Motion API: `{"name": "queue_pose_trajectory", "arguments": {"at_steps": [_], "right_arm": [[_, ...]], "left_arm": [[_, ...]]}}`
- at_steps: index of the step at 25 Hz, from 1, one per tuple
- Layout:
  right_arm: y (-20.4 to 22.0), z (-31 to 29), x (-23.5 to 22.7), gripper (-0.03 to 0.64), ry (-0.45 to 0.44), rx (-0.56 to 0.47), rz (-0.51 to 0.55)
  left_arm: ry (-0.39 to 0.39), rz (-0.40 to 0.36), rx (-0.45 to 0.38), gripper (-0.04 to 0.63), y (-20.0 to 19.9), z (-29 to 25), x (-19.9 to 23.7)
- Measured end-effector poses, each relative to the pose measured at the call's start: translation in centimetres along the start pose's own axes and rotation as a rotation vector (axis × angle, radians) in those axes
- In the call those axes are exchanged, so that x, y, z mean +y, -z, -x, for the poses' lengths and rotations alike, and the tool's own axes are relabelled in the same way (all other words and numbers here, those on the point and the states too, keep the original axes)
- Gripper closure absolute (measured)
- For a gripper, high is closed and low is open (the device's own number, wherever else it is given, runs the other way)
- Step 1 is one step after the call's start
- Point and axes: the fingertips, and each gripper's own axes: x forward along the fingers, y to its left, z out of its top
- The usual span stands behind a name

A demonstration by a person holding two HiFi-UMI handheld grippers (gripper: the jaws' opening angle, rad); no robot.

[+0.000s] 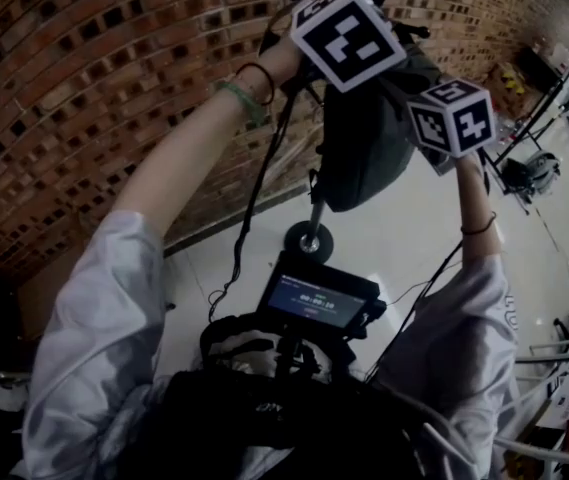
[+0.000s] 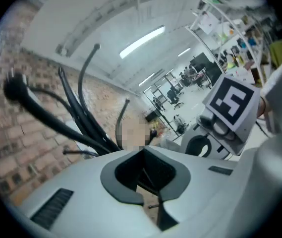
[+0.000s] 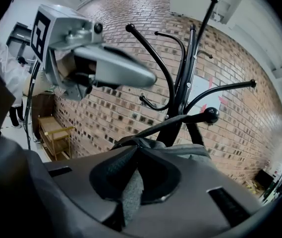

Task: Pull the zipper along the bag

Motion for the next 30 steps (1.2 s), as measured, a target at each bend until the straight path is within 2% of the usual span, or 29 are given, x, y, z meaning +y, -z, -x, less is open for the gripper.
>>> {"name": "queue_pose_trajectory", "arguments": {"at_steps": [2,3,5,7,9,11,15,17,23,28,30], "right_arm": [[-0.2,0.0,-0.1,0.601,0.012,-0.013,0.000],[-0.3,0.1,-0.2,0.601,0.016,-0.018,0.001],[-0.4,0.6,-0.2,0.601,0.035,-0.026,0.032],[-0.3,1.2,-0.1,0.601,0.077,-0.025,0.101],[-0.2,1.6,-0.1,0.600,0.115,-0.016,0.164],[-0.1,2.0,-0.3,0.600,0.132,-0.014,0.176],[-0.8,3.5,-0.2,0.593,0.152,-0.084,0.120],[-1.3,4.4,0.1,0.540,0.156,-0.114,0.094],[-2.0,7.2,1.2,0.540,0.195,-0.262,-0.001],[-0.5,7.9,3.3,0.545,0.210,-0.284,-0.100],[0.8,7.7,3.8,0.571,0.216,-0.296,-0.152]], "left_arm": [[-0.032,-0.058,0.004,0.589,-0.6,1.1,0.6],[-0.027,-0.039,0.001,0.589,-0.4,1.3,0.6],[-0.020,0.027,-0.039,0.589,0.5,1.4,0.2],[-0.060,0.073,-0.080,0.589,1.9,1.3,0.6],[-0.071,0.146,-0.081,0.589,4.1,1.0,0.7],[-0.059,0.229,-0.093,0.589,5.8,1.1,0.6],[-0.058,0.305,-0.147,0.589,7.3,1.8,-0.1],[-0.057,0.329,-0.160,0.589,7.9,2.0,-0.3],[-0.033,0.461,-0.226,0.589,10.2,2.7,-1.5],[-0.034,0.545,-0.255,0.589,12.6,3.3,-3.0],[-0.024,0.574,-0.259,0.589,13.5,3.5,-3.9]]}}
